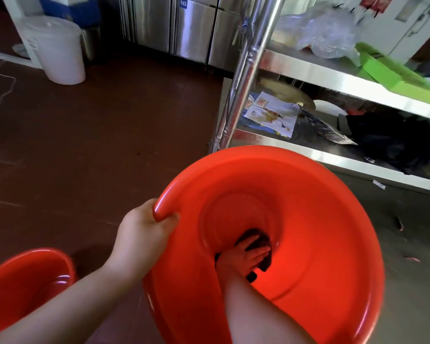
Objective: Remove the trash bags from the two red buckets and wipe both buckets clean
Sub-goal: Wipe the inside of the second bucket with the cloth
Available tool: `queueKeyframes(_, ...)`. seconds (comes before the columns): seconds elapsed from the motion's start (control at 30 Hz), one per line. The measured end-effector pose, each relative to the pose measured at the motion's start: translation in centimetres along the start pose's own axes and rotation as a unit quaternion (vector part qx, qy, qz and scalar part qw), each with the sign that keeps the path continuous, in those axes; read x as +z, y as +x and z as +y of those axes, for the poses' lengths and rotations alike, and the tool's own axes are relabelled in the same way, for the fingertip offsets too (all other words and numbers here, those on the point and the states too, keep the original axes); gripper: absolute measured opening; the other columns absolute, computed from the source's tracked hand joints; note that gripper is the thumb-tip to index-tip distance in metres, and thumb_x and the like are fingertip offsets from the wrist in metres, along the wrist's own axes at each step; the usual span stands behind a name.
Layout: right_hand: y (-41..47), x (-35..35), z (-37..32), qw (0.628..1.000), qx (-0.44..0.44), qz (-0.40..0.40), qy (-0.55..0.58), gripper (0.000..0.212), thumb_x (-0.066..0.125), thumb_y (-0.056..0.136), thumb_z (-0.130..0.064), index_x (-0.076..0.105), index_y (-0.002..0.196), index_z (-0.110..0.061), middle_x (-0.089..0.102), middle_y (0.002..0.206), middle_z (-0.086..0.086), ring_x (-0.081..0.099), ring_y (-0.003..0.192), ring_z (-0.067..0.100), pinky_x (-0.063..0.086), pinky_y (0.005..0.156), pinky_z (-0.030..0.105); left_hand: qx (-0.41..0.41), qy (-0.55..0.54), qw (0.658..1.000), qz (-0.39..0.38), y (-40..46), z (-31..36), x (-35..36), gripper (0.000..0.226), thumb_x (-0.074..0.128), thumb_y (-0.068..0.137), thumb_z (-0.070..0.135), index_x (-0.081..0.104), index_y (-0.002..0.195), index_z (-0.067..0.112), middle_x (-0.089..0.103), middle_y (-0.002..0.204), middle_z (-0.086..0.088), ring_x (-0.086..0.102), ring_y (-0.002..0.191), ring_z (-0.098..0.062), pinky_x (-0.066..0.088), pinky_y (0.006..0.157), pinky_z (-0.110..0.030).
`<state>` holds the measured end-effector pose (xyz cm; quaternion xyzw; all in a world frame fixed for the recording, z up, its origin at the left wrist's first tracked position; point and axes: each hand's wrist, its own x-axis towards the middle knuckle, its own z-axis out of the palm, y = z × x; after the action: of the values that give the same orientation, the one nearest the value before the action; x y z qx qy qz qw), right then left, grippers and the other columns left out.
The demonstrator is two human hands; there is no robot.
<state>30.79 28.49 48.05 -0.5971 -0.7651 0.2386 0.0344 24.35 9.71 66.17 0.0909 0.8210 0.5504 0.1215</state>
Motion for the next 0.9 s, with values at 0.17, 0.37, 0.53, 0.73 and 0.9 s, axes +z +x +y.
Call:
queueKeyframes(0.17, 0.6, 0.0, -0.1, 1.0, 0.007, 0.007, 0.015, 0.089, 0.058, 0.086, -0.014, -0.003, 0.151, -0.011, -0.014, 0.152, 0.03, -0.005, 0.143, 0.043, 0.008, 0.116, 0.046, 0.016, 0.062, 0.997, -0.045, 0.5, 0.4, -0.8, 0.008, 0.064, 0.079, 0.012, 0.065, 0.08, 0.019, 0.068, 0.064, -0.006, 0.064, 0.055, -0.019, 0.055, 0.06, -0.046)
queueKeyframes(0.37, 3.0, -3.4, 0.5, 0.994, -0.082, 0.062, -0.031, 0.083, 0.058, 0.086, -0.009, 0.008, 0.151, -0.009, -0.007, 0.155, 0.027, -0.001, 0.144, 0.039, 0.012, 0.113, 0.047, 0.058, 0.138, 0.984, -0.093, 1.1, 1.4, -0.8, 0.01, 0.059, 0.077, 0.011, 0.065, 0.08, 0.018, 0.067, 0.065, -0.004, 0.063, 0.058, -0.017, 0.054, 0.061, -0.042)
queueKeyframes(0.53, 6.2, -7.0, -0.8, 0.943, -0.255, 0.076, -0.202, 0.096, 0.064, 0.083, -0.02, -0.003, 0.151, -0.016, -0.007, 0.155, 0.025, 0.0, 0.145, 0.035, 0.015, 0.113, 0.044, 0.07, 0.152, 0.979, -0.115, 1.5, 2.1, -0.4, 0.013, 0.057, 0.079, 0.012, 0.063, 0.078, 0.023, 0.065, 0.062, -0.001, 0.061, 0.052, -0.011, 0.052, 0.053, -0.032)
queueKeyframes(0.73, 7.0, -8.3, -3.0, 0.831, -0.458, 0.073, -0.306, 0.058, 0.044, 0.087, -0.014, 0.035, 0.145, -0.012, 0.025, 0.15, 0.028, 0.029, 0.138, 0.041, 0.034, 0.104, 0.056, 0.085, 0.169, 0.975, -0.113, 1.9, 2.6, 0.6, 0.018, 0.058, 0.078, 0.013, 0.061, 0.078, 0.031, 0.064, 0.059, 0.004, 0.06, 0.053, -0.005, 0.045, 0.043, -0.019)
queueKeyframes(0.9, 4.9, -6.8, -2.0, 0.743, -0.563, 0.006, -0.363, 0.047, 0.043, 0.08, -0.037, 0.063, 0.122, -0.03, 0.053, 0.136, 0.016, 0.056, 0.12, 0.029, 0.049, 0.084, 0.054, 0.105, 0.183, 0.972, -0.106, 1.9, 3.7, 1.6, 0.021, 0.058, 0.077, 0.015, 0.062, 0.088, 0.032, 0.065, 0.066, 0.004, 0.061, 0.057, -0.009, 0.054, 0.055, -0.03)
